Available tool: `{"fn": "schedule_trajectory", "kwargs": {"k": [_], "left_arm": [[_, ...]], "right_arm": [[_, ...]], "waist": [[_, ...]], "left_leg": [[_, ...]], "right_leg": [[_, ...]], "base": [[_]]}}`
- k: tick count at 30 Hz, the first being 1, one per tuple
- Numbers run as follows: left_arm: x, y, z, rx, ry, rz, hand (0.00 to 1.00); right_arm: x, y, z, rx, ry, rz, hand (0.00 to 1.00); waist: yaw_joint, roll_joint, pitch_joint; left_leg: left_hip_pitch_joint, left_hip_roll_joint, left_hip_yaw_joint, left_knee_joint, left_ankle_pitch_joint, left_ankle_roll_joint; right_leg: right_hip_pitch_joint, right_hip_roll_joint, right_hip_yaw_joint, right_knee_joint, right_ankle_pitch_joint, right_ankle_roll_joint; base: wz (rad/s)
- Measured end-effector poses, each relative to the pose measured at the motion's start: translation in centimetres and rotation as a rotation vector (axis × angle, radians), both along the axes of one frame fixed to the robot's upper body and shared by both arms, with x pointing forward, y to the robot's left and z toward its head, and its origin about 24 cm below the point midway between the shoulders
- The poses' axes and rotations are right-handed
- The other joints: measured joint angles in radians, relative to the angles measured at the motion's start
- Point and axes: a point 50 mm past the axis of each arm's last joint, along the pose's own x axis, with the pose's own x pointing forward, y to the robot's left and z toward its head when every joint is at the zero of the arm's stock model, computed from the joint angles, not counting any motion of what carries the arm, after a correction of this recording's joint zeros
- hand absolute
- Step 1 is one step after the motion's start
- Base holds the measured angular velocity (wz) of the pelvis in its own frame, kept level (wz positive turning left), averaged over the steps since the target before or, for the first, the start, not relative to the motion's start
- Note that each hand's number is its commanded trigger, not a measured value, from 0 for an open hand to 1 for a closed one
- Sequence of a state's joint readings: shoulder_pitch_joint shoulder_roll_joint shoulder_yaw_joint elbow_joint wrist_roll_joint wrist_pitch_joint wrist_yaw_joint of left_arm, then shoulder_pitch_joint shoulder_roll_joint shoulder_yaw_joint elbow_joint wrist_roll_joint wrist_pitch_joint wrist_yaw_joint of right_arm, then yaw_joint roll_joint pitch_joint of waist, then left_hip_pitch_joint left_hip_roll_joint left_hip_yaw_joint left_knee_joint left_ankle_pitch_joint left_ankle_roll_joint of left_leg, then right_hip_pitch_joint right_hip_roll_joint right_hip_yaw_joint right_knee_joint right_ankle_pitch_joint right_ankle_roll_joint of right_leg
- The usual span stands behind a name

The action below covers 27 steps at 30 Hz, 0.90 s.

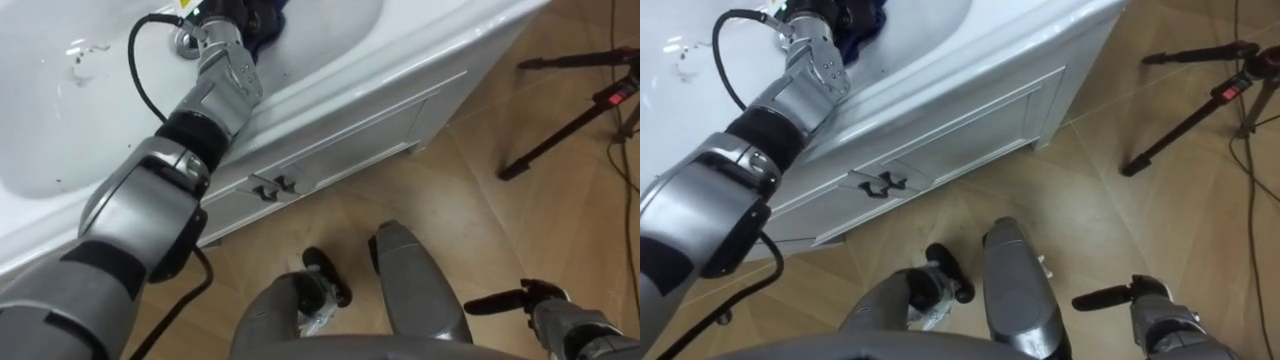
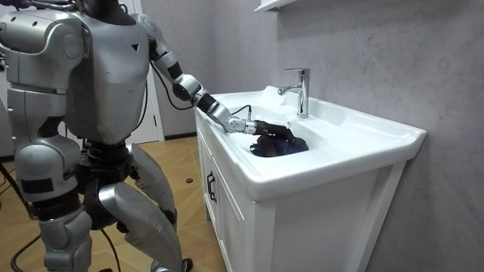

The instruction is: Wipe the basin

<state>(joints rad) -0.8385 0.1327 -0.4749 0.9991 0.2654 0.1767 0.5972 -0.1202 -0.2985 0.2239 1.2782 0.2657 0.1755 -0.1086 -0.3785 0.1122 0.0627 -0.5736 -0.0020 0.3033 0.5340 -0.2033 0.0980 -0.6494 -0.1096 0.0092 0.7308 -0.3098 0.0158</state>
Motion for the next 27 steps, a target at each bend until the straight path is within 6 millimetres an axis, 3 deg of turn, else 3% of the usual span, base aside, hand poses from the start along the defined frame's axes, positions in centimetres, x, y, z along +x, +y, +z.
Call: {"fn": "schedule_trajectory", "kwargs": {"k": [5,11,14,17,22,23,27], "left_arm": [[0.0,0.6,0.0,0.008,-0.009,-0.006,1.00],[-0.3,2.8,-0.9,0.035,-0.014,-0.022,1.00],[-1.1,4.3,-2.2,0.081,0.018,-0.032,1.00],[-2.0,5.7,-3.4,0.144,0.063,-0.037,1.00],[-4.1,9.7,-5.5,0.311,0.164,-0.025,1.00],[-4.7,10.9,-5.9,0.351,0.194,-0.015,1.00],[-6.9,14.8,-6.7,0.494,0.276,0.027,1.00]], "right_arm": [[0.3,-0.2,0.2,-0.012,-0.004,0.029,0.00],[1.0,-0.2,0.4,-0.004,-0.030,0.041,0.00],[1.1,-0.1,0.4,0.012,-0.034,0.045,0.00],[0.9,-0.2,0.4,0.012,-0.029,0.050,0.00],[0.0,-1.1,0.5,0.003,-0.032,0.004,0.00],[-0.5,-1.5,0.5,-0.001,-0.040,-0.024,0.00],[-1.2,-2.4,0.7,-0.024,-0.051,-0.056,0.00]], "waist": [[0.001,-0.003,0.0018],[0.002,-0.021,0.0067],[0.006,-0.027,0.0103],[0.016,-0.029,0.0090],[0.046,-0.014,-0.0021],[0.057,-0.006,-0.0094],[0.090,0.006,-0.0191]], "left_leg": [[-0.008,0.014,0.007,0.026,-0.017,0.003],[0.008,0.019,0.022,0.025,-0.020,0.002],[0.024,0.034,0.024,0.048,-0.037,-0.007],[0.047,0.044,0.024,0.053,-0.047,-0.015],[0.083,0.048,0.025,0.045,-0.046,-0.029],[0.088,0.050,0.025,0.045,-0.044,-0.033],[0.106,0.063,0.016,0.030,-0.036,-0.048]], "right_leg": [[-0.001,0.009,0.004,0.001,0.001,0.002],[0.008,0.010,0.010,-0.001,0.005,0.000],[0.038,0.025,0.012,0.000,0.006,-0.006],[0.062,0.034,0.013,-0.004,0.001,-0.012],[0.095,0.047,0.012,-0.007,-0.007,-0.027],[0.100,0.050,0.011,-0.009,-0.007,-0.031],[0.127,0.063,-0.002,-0.037,0.001,-0.047]], "base": [[-0.08],[-0.10],[-0.16],[-0.09],[-0.04],[0.00],[0.00]]}}
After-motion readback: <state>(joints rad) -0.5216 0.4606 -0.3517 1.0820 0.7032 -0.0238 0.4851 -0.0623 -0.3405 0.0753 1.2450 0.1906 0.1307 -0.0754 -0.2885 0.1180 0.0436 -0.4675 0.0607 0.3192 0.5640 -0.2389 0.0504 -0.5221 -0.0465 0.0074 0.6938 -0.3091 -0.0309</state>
